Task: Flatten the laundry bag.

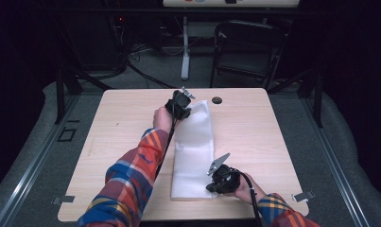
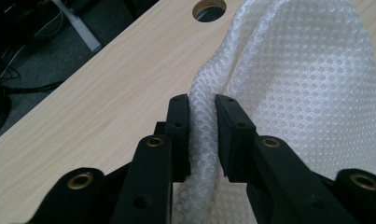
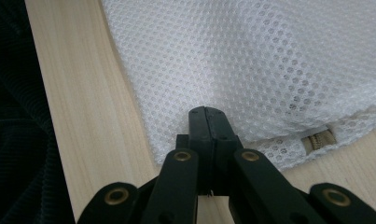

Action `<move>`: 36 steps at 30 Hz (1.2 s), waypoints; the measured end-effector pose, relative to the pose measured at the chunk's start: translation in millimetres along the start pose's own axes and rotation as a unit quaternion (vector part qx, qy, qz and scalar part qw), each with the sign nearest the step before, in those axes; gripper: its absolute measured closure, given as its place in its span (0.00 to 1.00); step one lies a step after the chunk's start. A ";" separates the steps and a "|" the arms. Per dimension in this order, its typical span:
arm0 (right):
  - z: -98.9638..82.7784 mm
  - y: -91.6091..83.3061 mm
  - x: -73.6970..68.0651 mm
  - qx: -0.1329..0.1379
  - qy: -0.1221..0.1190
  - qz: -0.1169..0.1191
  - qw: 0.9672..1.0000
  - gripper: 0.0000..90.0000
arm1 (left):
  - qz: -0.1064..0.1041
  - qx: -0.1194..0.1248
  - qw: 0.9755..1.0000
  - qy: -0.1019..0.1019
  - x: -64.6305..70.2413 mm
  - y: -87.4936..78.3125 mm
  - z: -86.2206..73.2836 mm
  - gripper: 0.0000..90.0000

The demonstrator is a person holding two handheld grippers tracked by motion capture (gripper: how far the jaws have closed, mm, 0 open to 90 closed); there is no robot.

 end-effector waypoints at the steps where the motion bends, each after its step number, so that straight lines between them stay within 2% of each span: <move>1: 0.0 0.0 0.1 0.000 0.000 0.000 1.000 1.00 | 0.000 0.000 1.000 0.002 0.0 -0.4 1.0 0.80; 6: -0.3 0.1 0.6 0.000 0.000 -0.001 1.000 1.00 | 0.005 0.010 1.000 0.006 -0.6 -2.6 4.8 0.68; 11: -0.3 0.0 0.7 -0.001 0.001 -0.002 1.000 1.00 | 0.025 0.018 1.000 0.002 -5.3 -5.5 6.6 0.51; 13: -0.3 0.0 0.7 -0.001 0.001 -0.001 1.000 1.00 | 0.021 0.022 1.000 0.001 -5.9 -7.5 6.8 0.49; 15: -0.3 0.1 0.6 -0.001 0.002 -0.001 1.000 1.00 | 0.016 0.022 1.000 -0.002 -6.0 -9.1 6.2 0.43; 17: -0.2 0.1 0.7 -0.001 0.003 -0.001 1.000 1.00 | 0.012 0.013 1.000 -0.002 -5.8 -10.4 4.2 0.39; 20: -0.3 -0.3 0.8 -0.003 0.008 0.000 1.000 1.00 | -0.004 0.006 1.000 -0.006 -4.1 -12.3 1.1 0.31; 21: 0.8 0.9 -0.4 0.004 0.014 0.004 1.000 1.00 | -0.011 0.005 1.000 -0.008 -2.9 -13.2 0.2 0.29; 23: 0.2 -0.4 1.2 -0.005 0.007 0.000 1.000 0.98 | -0.019 0.001 1.000 -0.008 -0.6 -14.8 -2.2 0.25; 25: 2.5 -1.0 -0.8 0.004 0.016 0.004 1.000 0.91 | -0.031 0.001 0.999 -0.008 3.9 -17.1 -4.6 0.22; 27: 4.6 -4.4 0.8 0.006 0.012 -0.004 1.000 0.81 | -0.039 0.000 0.999 -0.005 8.6 -20.0 -7.6 0.20; 29: 8.0 -7.1 2.3 0.013 0.023 -0.006 1.000 0.72 | -0.047 -0.001 0.999 -0.002 13.4 -23.2 -11.2 0.19; 30: 9.1 -9.0 3.9 0.014 0.021 -0.008 1.000 0.66 | -0.052 0.000 0.999 0.000 16.0 -25.1 -12.8 0.19; 34: 11.7 -15.2 8.8 0.023 0.042 -0.015 0.999 0.42 | -0.066 0.001 0.998 0.007 26.9 -32.5 -20.0 0.17; 36: 11.3 -17.8 12.4 0.023 0.051 -0.027 0.998 0.31 | -0.073 -0.002 0.997 0.012 32.7 -36.1 -24.5 0.17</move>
Point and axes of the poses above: each handheld gripper's, and its own axes: y roughly forward along the jaws, z roughly out of its top, x roughly to its right, the point moved 10 cm from there along y, roughly forward along the jaws, and after that the axes turned 7 degrees about -z, right-handed, at the moved point
